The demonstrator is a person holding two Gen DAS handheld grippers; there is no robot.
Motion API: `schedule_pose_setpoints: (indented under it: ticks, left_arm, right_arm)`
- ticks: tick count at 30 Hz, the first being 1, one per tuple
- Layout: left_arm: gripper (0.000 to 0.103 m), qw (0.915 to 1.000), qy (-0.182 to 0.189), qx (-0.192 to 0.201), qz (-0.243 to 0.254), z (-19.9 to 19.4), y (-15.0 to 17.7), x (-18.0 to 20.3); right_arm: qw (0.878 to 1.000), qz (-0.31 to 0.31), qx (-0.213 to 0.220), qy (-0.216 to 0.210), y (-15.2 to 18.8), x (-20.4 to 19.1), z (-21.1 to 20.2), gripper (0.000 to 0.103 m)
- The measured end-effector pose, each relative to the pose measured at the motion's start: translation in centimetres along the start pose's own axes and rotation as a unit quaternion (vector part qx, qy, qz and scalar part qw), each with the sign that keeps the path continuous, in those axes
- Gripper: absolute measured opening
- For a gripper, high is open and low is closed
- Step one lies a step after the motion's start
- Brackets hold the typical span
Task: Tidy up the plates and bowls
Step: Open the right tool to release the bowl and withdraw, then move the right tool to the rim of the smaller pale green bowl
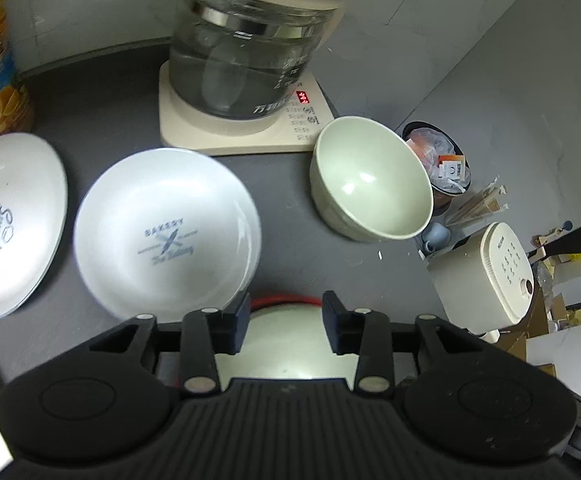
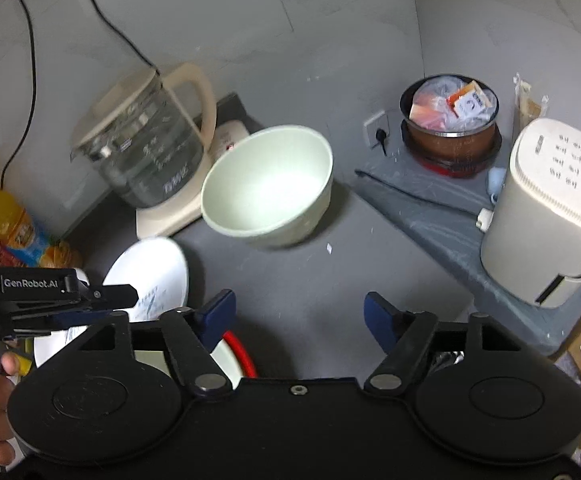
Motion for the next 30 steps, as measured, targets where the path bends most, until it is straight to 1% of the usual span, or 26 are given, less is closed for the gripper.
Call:
schedule_pose_setpoints:
  ticks: [2,3,5,8,16,18,25,27,30]
  left_arm:
    - [0.047,1.0,-0.004,0.002,-0.001,0.5,-0.4,0.7]
    - [0.049,1.0,-0.006,0.003,0.0,0.7,-0.6,1.0]
    - [0.057,0.9999,-0.009,0.007,0.003,1.1,-1.0,1.7]
    - [0.063,0.9998,-0.016,0.01,0.004,2.0,-1.6,2.7]
    - [0.064,0.9998,-0.018,0.002,-0.006,4.7,-3.3,4.5]
    - [0.064,0.9998,-0.021,0.003,-0.006,5.4,-3.7,5.0]
    - [0.064,0.9992,-0.033,0.007,-0.019,8.1,-4.9,5.9]
    - [0.063,0.9989,-0.039,0.007,-0.026,8.8,-5.1,5.9]
    - [0.063,0.9985,-0.042,0.008,-0.033,10.0,-5.6,6.2]
  right_arm:
    - [1.0,0.002,0.008,0.007,-0.8,0.7,0.3,0.086]
    - [1.0,0.004,0.009,0.009,-1.1,1.0,0.5,0.086]
    - [1.0,0.007,0.006,0.005,-1.8,1.5,1.2,0.087]
    - [1.0,0.007,0.002,0.001,-2.6,2.1,2.2,0.087]
    - [1.0,-0.005,-0.014,-0.022,-4.6,3.1,5.7,0.085]
    - [0.999,-0.007,-0.019,-0.027,-4.9,3.3,6.6,0.081]
    - [0.998,-0.007,-0.032,-0.045,-6.1,4.0,9.8,0.077]
    - [0.998,-0.006,-0.038,-0.052,-6.3,4.0,10.7,0.072]
    - [0.997,-0.003,-0.047,-0.059,-6.4,4.0,12.1,0.069]
Point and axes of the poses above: each gripper's, at about its wrist camera, not at the fingertips, and z roughly the way its jaws point, x to its right, y to its underside, the point moved 6 cm from there along z, roughly the way its jaws point, and after that the axes turned 14 degrees about -z, right-handed, at the moved point
